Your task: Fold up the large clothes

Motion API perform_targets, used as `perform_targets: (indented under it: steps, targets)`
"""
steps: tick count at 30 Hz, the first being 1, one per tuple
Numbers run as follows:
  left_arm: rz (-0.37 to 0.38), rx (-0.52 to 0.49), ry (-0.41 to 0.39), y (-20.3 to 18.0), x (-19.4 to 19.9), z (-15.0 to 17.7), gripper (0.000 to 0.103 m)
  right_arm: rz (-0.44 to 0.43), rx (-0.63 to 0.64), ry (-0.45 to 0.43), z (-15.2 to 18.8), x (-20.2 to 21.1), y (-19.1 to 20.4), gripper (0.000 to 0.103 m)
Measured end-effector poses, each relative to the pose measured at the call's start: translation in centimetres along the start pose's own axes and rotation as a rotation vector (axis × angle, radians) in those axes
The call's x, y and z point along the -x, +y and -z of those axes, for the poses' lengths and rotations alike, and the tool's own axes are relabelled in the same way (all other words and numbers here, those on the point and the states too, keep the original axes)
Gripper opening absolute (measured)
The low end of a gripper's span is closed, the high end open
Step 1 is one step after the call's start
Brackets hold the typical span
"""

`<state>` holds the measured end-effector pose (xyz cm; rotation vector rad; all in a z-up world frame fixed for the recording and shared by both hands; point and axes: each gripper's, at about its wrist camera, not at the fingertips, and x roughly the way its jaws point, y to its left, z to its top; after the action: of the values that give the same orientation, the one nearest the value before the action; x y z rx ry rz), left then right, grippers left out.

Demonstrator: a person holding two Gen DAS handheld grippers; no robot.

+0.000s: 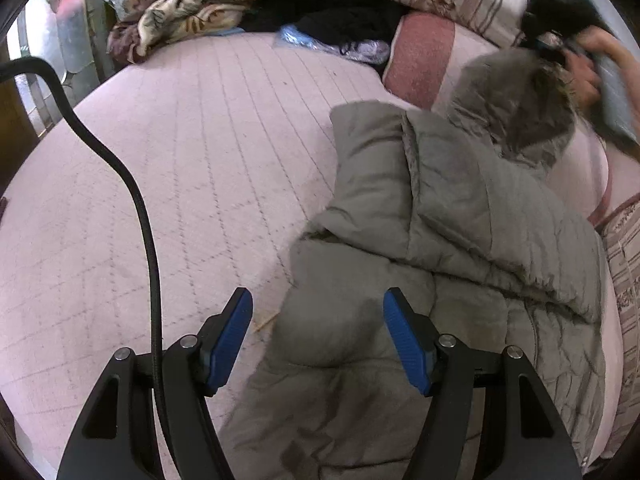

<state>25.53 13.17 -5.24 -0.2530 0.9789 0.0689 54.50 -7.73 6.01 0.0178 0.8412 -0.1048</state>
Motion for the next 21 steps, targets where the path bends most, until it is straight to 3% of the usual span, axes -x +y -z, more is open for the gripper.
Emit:
perform_targets:
  steps: [5,11,14,16,21]
  targets:
    - [0.028,0.016,-0.030,0.8,2.0,0.2,0.067,-0.072,0.022,-0.026,5.3,8.2,-1.6,0.006]
    - [-0.004,0.049,-0.089,2.7,4.3,0.4,0.067,-0.188,0.050,0.010,16.3,15.6,-2.8,0.006]
    - [-0.011,0.088,-0.091,4.4,4.7,0.3,0.067,-0.221,0.027,0.083,23.0,15.5,-4.4,0.006]
    - [-0.009,0.113,-0.086,5.4,4.7,0.2,0.067,-0.212,0.007,0.146,26.3,13.3,-4.4,0.006]
    - [-0.032,0.125,-0.086,6.4,4.9,0.4,0.067,-0.169,-0.057,0.221,27.4,7.0,-4.4,0.006]
